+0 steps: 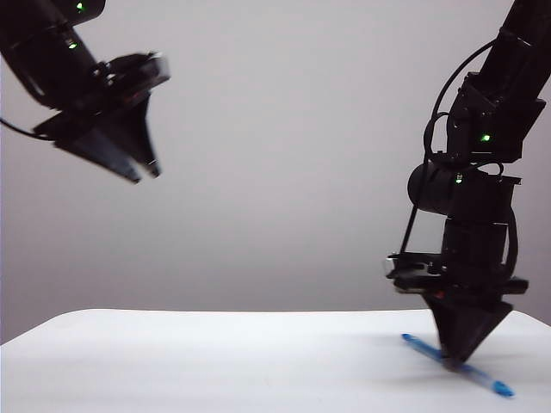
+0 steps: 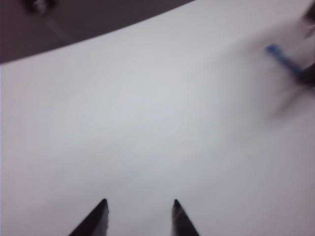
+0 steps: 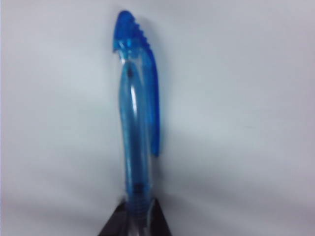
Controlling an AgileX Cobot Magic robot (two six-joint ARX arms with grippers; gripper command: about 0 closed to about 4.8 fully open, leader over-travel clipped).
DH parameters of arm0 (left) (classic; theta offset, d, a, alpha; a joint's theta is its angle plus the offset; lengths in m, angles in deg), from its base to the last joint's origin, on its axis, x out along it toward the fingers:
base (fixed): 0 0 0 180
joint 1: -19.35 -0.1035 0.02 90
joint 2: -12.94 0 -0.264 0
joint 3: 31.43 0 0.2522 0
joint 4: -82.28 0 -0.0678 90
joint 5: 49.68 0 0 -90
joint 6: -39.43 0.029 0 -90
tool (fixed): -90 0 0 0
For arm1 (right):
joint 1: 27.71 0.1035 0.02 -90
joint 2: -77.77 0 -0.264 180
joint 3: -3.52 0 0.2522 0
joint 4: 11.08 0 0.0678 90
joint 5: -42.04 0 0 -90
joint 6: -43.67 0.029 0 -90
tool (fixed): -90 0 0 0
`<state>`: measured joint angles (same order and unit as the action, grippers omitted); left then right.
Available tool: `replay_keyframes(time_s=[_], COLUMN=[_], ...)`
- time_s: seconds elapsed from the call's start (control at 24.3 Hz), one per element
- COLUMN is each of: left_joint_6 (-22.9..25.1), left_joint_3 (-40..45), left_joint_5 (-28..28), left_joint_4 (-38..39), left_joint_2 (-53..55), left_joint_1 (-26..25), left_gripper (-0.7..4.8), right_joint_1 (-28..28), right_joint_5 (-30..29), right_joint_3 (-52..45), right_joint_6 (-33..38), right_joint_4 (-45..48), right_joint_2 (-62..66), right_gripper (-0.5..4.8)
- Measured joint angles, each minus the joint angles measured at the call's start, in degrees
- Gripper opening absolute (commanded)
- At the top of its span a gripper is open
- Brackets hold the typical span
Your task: Pick up the pen and remove the cap.
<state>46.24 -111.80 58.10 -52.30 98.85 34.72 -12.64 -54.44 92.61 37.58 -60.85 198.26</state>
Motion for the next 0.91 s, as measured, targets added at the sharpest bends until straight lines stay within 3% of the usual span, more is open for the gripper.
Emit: replay_keyframes(time_s=[0.08,0.12,0.49,0.62,0.78,0.91], left_joint_6=[0.0,-0.2,-2.7,-12.0,-19.7,-25.0], left_joint_3=[0.0,0.0,0.0,0.0,0.0,0.0], left_joint_5=[5.6,7.8,15.6,29.0,35.0,35.9], left_joint_4=[-4.2,-6.7,-14.0,-23.3,-34.4,-45.0], left_joint_2=[0.0,0.0,0.0,0.0,-0.1,-0.1], left_joint_1=[0.0,0.0,0.0,-0.1,0.0,0.4], left_gripper=[3.01,3.15,3.15,3.15,3.15,3.15], right_joint_1=[0.3,0.4,0.2,0.3,0.3,0.3], right_joint_5=[-6.3,-9.2,-28.0,-39.9,-44.9,-50.1], right_joint_3=[1.9,3.9,13.6,16.2,16.4,16.3], right_joint_6=[0.0,0.0,0.0,0.0,-0.7,-1.5], right_joint_4=[-3.6,-5.1,-7.1,-6.9,-5.9,-5.3], right_joint_2=[-0.3,-1.8,-12.4,-19.0,-23.0,-26.1], right_gripper=[-0.05,-0.05,-0.05,-0.05,-0.05,-0.05])
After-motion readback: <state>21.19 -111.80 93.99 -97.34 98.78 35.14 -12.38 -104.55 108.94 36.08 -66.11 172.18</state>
